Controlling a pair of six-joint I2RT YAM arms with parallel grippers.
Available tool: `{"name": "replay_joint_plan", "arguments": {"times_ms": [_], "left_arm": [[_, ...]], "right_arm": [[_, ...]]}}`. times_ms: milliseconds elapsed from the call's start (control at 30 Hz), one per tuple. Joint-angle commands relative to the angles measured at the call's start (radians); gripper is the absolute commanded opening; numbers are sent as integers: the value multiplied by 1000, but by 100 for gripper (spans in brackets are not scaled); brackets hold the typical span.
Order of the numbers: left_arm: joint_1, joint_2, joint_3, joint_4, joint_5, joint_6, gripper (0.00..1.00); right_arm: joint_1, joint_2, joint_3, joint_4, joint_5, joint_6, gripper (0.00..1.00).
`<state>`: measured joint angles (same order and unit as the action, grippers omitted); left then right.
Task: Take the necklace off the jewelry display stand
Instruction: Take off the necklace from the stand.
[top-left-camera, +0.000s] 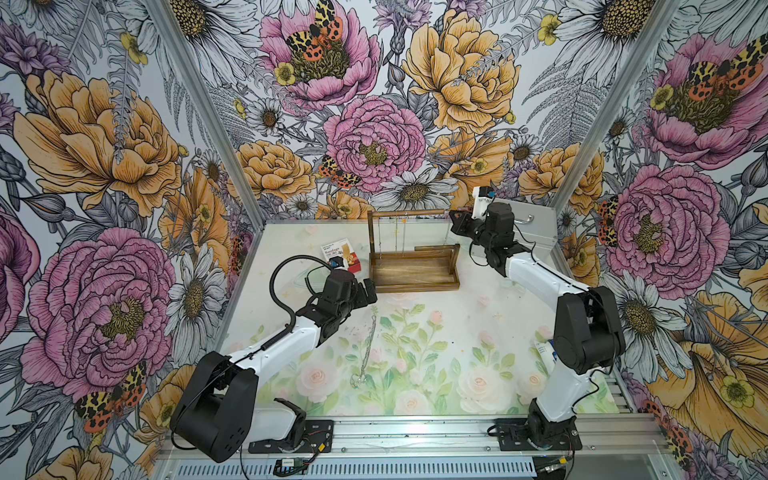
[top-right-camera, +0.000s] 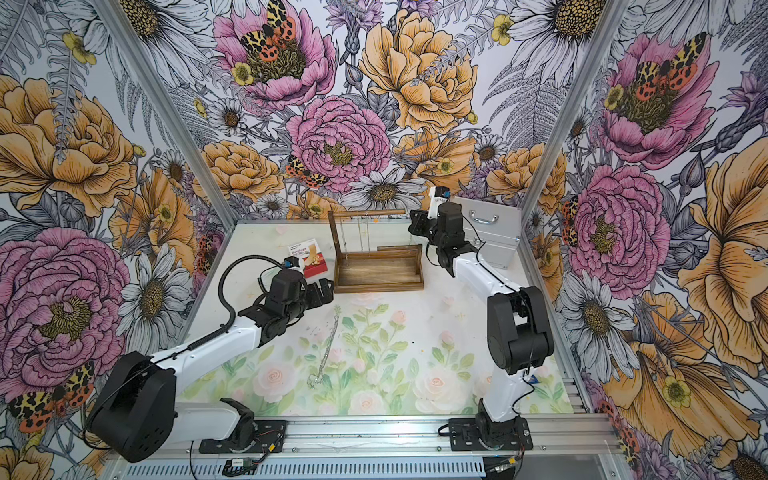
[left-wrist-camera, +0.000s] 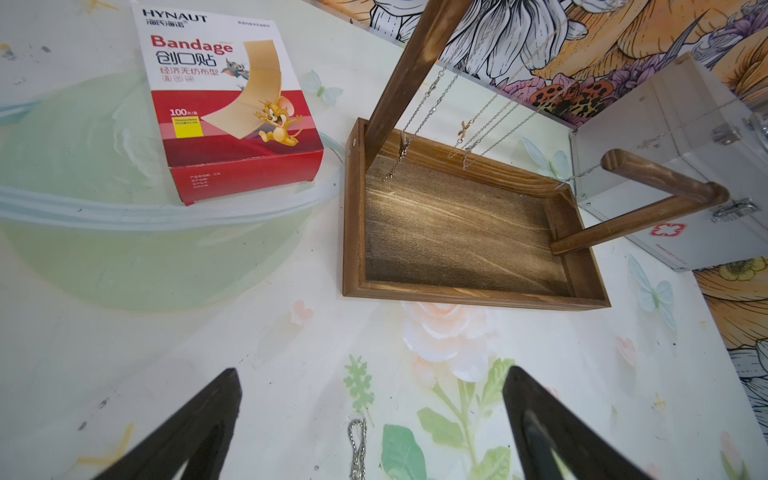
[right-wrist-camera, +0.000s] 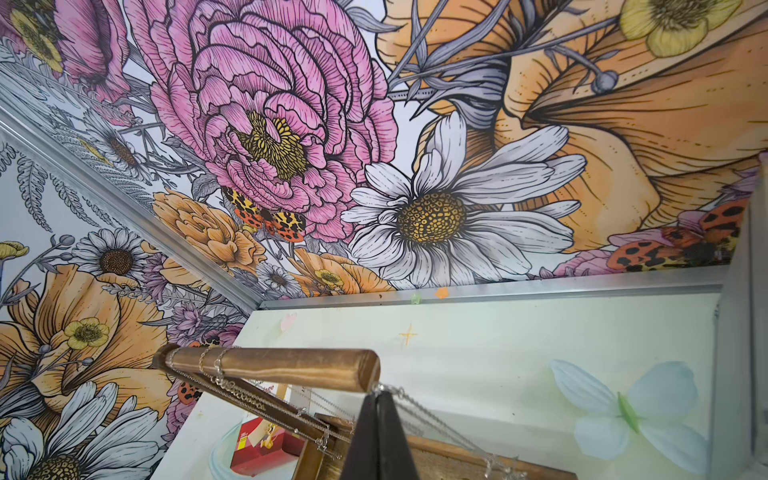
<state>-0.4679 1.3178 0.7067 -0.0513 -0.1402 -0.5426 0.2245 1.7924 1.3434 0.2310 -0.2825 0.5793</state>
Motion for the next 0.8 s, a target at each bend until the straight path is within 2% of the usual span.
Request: {"name": "replay_joint_plan", "arguments": {"times_ms": [0, 767], "left_arm": [[9, 3, 20, 14, 16, -2, 99], [9, -10, 16, 14, 17, 0, 99]], "right_arm": [[-11, -36, -18, 34, 17, 11, 0], [-54, -193, -70, 13, 115, 11, 0]]}}
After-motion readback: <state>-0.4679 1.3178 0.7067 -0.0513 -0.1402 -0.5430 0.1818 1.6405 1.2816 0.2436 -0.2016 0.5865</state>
